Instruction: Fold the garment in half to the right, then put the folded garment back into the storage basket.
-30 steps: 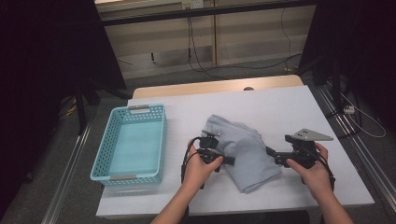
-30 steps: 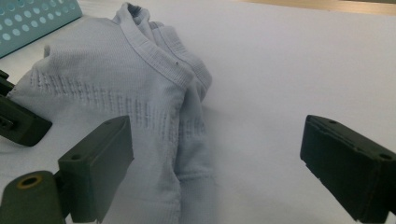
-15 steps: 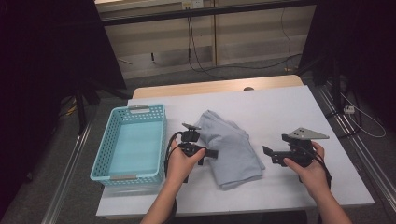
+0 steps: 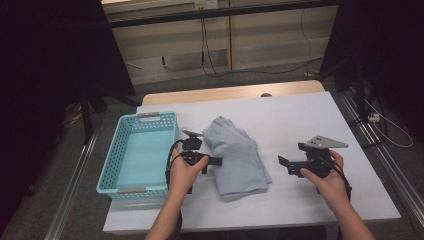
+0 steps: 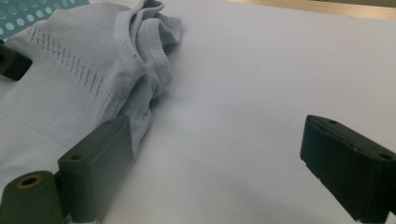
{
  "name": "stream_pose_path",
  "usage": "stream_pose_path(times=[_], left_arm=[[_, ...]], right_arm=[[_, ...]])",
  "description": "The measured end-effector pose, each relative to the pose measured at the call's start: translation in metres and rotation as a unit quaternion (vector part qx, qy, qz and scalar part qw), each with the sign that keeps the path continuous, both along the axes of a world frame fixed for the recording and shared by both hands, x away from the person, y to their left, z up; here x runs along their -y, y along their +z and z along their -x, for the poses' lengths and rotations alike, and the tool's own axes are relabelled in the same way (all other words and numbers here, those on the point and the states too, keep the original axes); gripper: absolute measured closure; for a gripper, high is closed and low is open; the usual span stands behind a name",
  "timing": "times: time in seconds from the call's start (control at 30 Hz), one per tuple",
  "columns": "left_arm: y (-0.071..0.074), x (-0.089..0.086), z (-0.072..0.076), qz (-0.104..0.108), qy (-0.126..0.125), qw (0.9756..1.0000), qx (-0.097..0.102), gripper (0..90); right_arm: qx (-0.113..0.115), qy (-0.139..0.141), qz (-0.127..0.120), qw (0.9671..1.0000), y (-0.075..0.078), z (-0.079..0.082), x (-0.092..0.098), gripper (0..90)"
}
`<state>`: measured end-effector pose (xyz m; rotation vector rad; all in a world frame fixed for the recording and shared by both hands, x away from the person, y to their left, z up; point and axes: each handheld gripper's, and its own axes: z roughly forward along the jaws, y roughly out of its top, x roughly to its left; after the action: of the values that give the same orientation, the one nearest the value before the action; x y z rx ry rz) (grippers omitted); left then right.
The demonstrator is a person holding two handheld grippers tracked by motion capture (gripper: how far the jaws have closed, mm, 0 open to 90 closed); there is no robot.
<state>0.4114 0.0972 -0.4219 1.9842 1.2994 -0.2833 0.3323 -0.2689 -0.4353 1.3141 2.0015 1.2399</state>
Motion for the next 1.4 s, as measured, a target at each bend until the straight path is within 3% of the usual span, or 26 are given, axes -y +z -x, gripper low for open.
stream_pose_path(times=[0.17,0.33,0.43,0.57,0.73,0.93,1.4], left_arm=[[0.003,-0.010,-0.002,-0.003,0.019,0.9998,0.008,74.3],[0.002,-0.009,-0.001,-0.010,0.027,0.9994,0.017,71.9],[0.000,-0.008,-0.001,-0.011,0.032,0.9993,0.017,63.8],[-0.003,-0.006,0.000,-0.014,0.039,0.9989,0.020,46.2],[-0.007,0.000,0.000,-0.009,0.047,0.9984,0.029,34.7],[-0.014,0.006,-0.001,-0.007,0.050,0.9981,0.035,28.7],[-0.017,0.009,-0.002,-0.001,0.053,0.9980,0.034,25.6]], right_arm=[[-0.001,0.002,0.000,1.0000,0.000,0.000,-0.001,8.8],[-0.001,0.002,0.001,1.0000,-0.001,0.000,-0.002,8.8],[-0.002,0.002,0.001,1.0000,-0.001,0.000,-0.002,8.8],[-0.002,0.003,0.002,1.0000,-0.001,-0.001,-0.003,8.8],[-0.003,0.004,0.002,1.0000,-0.002,-0.001,-0.003,8.8],[-0.004,0.006,0.002,1.0000,-0.002,0.000,-0.005,8.8],[-0.005,0.007,0.004,1.0000,-0.003,-0.001,-0.006,8.8]])
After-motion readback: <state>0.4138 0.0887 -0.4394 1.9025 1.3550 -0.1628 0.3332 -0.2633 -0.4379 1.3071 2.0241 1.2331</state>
